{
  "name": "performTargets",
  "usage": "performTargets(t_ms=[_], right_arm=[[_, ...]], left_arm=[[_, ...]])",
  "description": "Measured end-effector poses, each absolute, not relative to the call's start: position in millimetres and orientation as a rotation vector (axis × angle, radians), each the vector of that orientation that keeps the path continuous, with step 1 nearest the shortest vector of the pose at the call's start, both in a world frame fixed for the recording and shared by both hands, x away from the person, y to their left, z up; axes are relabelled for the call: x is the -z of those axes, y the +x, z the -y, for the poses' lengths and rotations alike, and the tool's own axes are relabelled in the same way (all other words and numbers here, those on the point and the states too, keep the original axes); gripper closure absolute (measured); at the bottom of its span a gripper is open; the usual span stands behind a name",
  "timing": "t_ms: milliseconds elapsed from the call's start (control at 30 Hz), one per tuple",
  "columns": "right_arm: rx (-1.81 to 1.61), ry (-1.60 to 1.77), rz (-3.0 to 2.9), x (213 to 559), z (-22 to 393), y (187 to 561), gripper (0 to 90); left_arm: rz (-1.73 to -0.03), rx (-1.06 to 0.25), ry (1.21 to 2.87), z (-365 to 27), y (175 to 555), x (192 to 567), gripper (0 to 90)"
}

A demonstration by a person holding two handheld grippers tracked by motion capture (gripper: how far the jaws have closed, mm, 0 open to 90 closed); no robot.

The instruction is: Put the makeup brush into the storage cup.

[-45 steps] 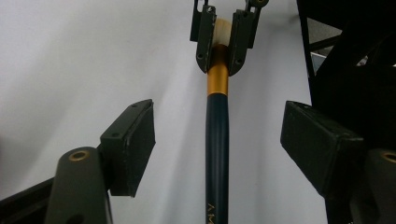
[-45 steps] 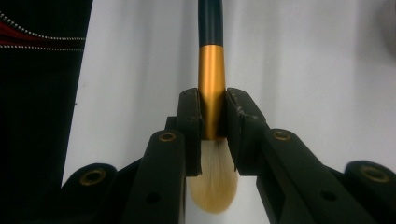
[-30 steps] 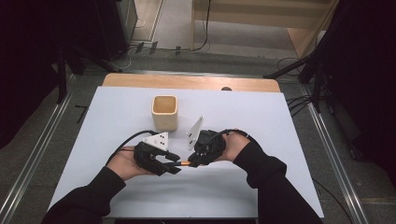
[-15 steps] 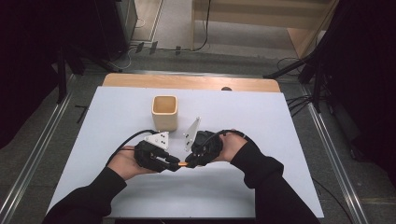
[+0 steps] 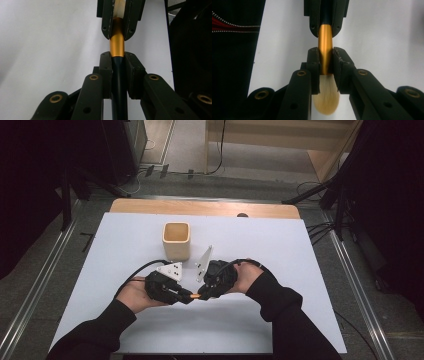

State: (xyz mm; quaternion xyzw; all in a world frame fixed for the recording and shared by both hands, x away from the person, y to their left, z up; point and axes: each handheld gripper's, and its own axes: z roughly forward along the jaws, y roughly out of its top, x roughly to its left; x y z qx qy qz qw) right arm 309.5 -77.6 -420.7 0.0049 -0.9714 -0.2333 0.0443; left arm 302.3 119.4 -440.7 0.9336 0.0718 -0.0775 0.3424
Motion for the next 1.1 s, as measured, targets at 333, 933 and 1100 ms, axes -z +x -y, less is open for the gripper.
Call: performTargets(t_ms=[333, 933, 1100], right_arm=[[0.737, 0.006, 2.974, 419.9, 77.5, 309.9, 76.4], [1.374, -0.269, 2.717, 422.3, 135.8, 300.7, 14.9], [1.453, -0.396, 2.667, 430.4, 141.9, 294.4, 15.3]], left_arm=[[-0.239, 0.231, 2.428, -121.0, 304.5, 438.5, 79.5], [-0.276, 0.229, 2.285, -139.7, 302.5, 427.7, 79.5], [-0.270, 0.226, 2.239, -140.9, 296.2, 425.8, 79.5]])
